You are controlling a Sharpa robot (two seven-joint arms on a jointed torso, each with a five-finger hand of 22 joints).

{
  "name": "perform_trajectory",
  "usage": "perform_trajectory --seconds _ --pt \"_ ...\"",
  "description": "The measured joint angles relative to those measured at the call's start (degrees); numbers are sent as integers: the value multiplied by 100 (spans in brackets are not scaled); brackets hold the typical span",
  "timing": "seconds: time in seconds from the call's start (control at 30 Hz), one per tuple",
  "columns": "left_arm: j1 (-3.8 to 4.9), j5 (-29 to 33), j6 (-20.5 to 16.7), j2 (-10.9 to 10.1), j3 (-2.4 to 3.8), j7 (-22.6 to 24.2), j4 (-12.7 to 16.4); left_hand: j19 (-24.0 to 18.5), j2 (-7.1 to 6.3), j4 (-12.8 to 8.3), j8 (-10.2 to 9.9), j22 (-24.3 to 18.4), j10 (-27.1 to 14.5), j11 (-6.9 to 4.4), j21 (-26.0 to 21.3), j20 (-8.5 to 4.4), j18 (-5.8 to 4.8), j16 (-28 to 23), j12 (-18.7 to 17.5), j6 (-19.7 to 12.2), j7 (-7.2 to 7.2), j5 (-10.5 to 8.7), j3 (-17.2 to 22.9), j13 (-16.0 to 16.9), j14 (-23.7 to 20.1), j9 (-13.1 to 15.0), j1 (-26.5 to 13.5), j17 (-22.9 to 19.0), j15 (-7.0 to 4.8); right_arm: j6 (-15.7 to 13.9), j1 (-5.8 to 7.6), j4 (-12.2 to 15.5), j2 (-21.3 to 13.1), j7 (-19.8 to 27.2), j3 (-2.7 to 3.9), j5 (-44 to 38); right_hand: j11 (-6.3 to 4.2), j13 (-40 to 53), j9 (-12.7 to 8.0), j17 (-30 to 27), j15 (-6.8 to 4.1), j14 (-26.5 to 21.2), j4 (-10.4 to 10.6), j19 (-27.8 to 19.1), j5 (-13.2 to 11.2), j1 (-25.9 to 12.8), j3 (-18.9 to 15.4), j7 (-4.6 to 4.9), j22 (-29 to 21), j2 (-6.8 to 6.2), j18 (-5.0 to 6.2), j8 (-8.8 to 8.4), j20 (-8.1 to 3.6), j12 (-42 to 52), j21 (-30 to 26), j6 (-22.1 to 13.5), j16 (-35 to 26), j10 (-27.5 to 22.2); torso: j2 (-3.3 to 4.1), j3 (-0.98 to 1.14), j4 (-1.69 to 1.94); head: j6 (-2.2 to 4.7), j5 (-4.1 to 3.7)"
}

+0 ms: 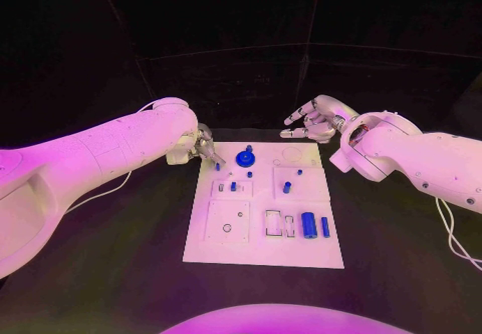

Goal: Assemble the parts on the task board

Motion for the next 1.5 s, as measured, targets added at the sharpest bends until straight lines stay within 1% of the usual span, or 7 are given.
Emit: perform_trajectory --seconds 0.33,0.53,0.83,0.97,1.2,1.4,1.5 --pt "-2 -1 11 25 0 -4 -36 0 0 0 0 0 0 0 0 0 0 0 0 0 0 0 0 0 0 -6 0 0 0 4 0 0 5 0 0 0 0 0 0 0 0 0 15 0 23 0 -15 0 0 0 0 0 0 0 0 0 -27 0 2 0 0 -3 5" --pt "-6 -2 27 51 0 -8 -66 0 4 0 0 0 0 0 0 0 0 0 0 40 0 0 0 6 0 -12 4 0 0 8 0 5 5 0 0 0 0 0 0 -1 0 0 15 0 23 0 -15 0 0 0 0 0 0 0 0 0 -27 0 2 -1 -4 15 -5" --pt "-15 -2 59 64 -3 -14 -83 0 163 -55 0 0 0 0 0 0 0 0 23 61 -21 0 56 11 0 -42 163 0 0 11 0 9 5 -1 0 0 0 0 0 -1 0 0 15 0 22 0 -15 0 1 0 0 0 0 0 0 0 -27 0 0 -1 -4 4 -12" --pt "-17 -2 60 66 -5 -14 -85 0 257 -142 0 0 22 -21 0 0 0 0 23 92 -52 0 142 19 0 -62 327 0 0 12 0 10 5 -1 0 -1 0 0 0 -1 0 0 15 0 22 0 -15 0 1 0 0 0 0 0 0 0 -27 0 -2 -1 -3 4 -12" --pt "-18 -2 58 66 -5 -11 -84 0 325 -259 -27 0 33 -33 0 0 0 0 23 112 -72 0 294 20 0 -97 537 0 0 13 0 10 5 -1 0 -1 0 0 0 -1 0 0 15 0 22 0 -15 0 1 0 0 0 0 0 0 0 -27 0 -2 -3 -3 1 -7" --pt "-11 -1 53 65 -1 10 -71 0 394 -554 -130 0 28 -51 0 0 0 0 23 71 -68 -22 751 2 9 -184 964 0 -34 14 0 5 9 -1 0 -1 0 0 0 -1 0 0 15 0 22 0 -15 0 1 0 0 0 0 0 0 0 -27 0 -2 -3 -3 -5 -3" --pt "-10 0 46 54 -1 27 -59 0 398 -477 -162 0 11 -48 0 0 0 0 -23 38 -62 -24 834 -23 0 -212 1144 0 -43 14 0 3 13 -1 0 -1 0 0 0 -1 0 0 15 0 22 0 -15 0 1 0 0 0 0 0 0 0 -27 0 -2 -3 -1 -5 -3"
